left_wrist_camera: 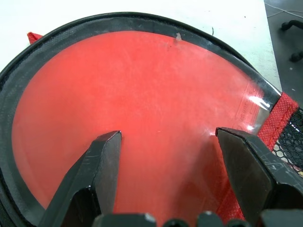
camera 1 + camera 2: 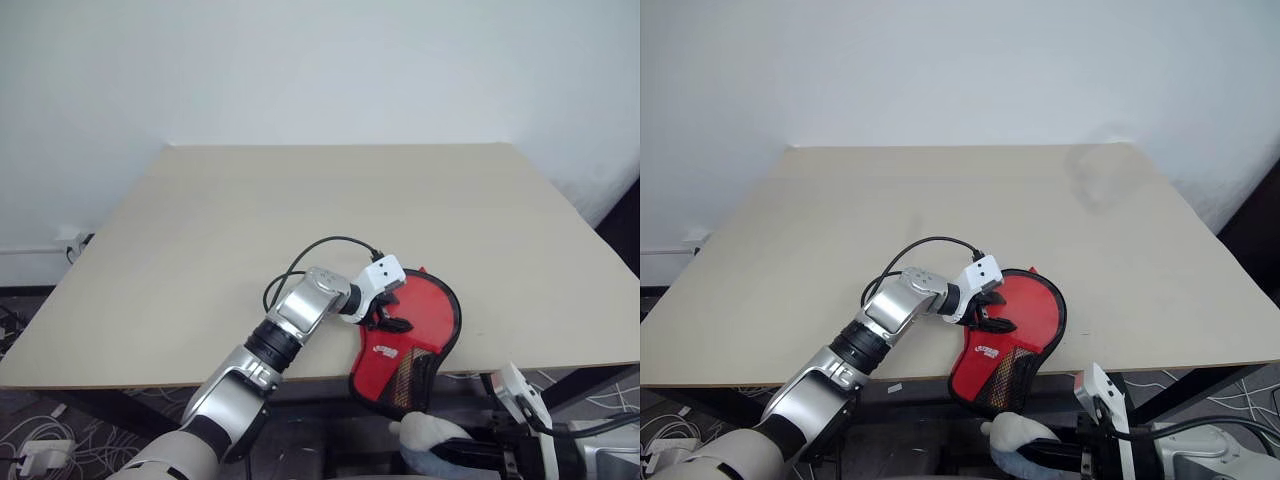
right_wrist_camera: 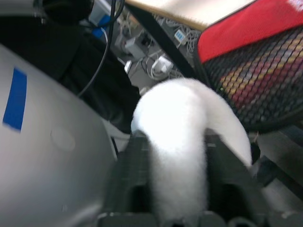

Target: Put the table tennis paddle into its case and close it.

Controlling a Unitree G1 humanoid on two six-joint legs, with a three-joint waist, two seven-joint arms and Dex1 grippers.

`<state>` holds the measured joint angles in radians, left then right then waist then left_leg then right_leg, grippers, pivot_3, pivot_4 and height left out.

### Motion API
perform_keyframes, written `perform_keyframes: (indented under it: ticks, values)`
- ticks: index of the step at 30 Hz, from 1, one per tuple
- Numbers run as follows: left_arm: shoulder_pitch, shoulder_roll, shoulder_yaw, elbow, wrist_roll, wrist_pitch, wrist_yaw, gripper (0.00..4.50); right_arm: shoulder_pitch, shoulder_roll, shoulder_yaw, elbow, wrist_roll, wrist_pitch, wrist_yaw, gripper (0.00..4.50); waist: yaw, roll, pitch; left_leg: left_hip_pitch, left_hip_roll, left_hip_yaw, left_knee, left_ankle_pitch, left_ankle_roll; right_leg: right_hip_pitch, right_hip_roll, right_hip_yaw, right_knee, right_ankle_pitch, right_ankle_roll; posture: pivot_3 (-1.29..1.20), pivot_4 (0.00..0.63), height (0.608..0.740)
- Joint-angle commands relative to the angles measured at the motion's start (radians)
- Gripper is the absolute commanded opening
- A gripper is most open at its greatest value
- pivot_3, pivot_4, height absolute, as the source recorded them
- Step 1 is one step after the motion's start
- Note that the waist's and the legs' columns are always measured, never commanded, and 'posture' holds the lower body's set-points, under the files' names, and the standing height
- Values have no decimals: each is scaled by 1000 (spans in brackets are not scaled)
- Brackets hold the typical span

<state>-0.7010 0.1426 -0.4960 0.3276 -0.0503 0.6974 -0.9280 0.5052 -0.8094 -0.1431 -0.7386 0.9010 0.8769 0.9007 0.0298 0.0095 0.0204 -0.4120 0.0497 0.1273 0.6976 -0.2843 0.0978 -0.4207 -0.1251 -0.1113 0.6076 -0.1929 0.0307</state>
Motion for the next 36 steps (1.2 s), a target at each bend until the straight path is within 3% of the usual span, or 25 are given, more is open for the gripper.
perform_keyframes:
  ticks: [1,4,6,8,10,13,19,24,28,32,36]
  values:
    - [30,21,-46,80,36,40,-1,3398,-26,9,-30,-15,61,1,-21,2637,0,0,0,0,0,0,0,0,0,0,0,0,0,0,0,0,0,724]
    - [24,22,-44,89,37,34,-2,3398,-66,0,-70,-33,109,10,-58,3742,0,-1,0,0,0,0,0,0,0,0,0,0,0,0,0,0,0,724]
    - [19,22,-42,95,37,32,-2,3398,-98,-10,-96,-44,160,28,-86,3742,-1,-1,0,0,0,0,0,0,0,0,0,0,0,0,0,0,0,724]
    - [14,20,-38,105,38,26,0,3398,-206,-16,-155,-16,341,43,-192,3742,-2,-1,0,0,0,0,1,0,0,0,0,0,0,0,-1,0,0,724]
    - [9,19,-35,113,38,21,1,3398,-289,-9,-183,33,426,47,-274,3742,-1,-1,1,1,0,0,1,0,0,0,1,0,0,1,-1,0,0,724]
    - [4,18,-27,116,35,16,1,3398,-345,16,-189,110,444,45,-346,3742,0,-5,-1,1,0,-1,1,0,0,0,2,0,0,2,-2,0,0,724]
    - [-27,82,53,28,-9,35,-28,3398,-497,88,-135,337,316,29,-490,3742,-6,-4,0,0,-1,0,1,0,0,-1,1,2,0,3,-3,0,0,724]
    - [-16,237,141,-155,-96,78,-125,3398,-614,131,-44,481,152,24,-511,3742,-30,1,12,-2,0,0,1,1,0,-5,4,3,2,4,-5,0,0,724]
    - [37,424,250,-324,-206,140,-235,3398,-694,155,31,606,4,4,-506,3742,-29,4,14,-8,0,1,1,7,-2,-10,6,5,3,4,-4,0,0,724]
    - [167,629,329,-483,-298,178,-332,3398,-784,182,84,737,-108,1,-490,3742,-34,4,14,-17,-2,6,2,8,-4,-20,6,11,4,6,-2,0,0,724]
    - [372,780,409,-582,-344,174,-356,3398,-840,209,63,786,-107,-32,-362,3742,-39,5,15,-17,-2,9,2,8,-4,-21,6,14,5,4,3,0,0,724]
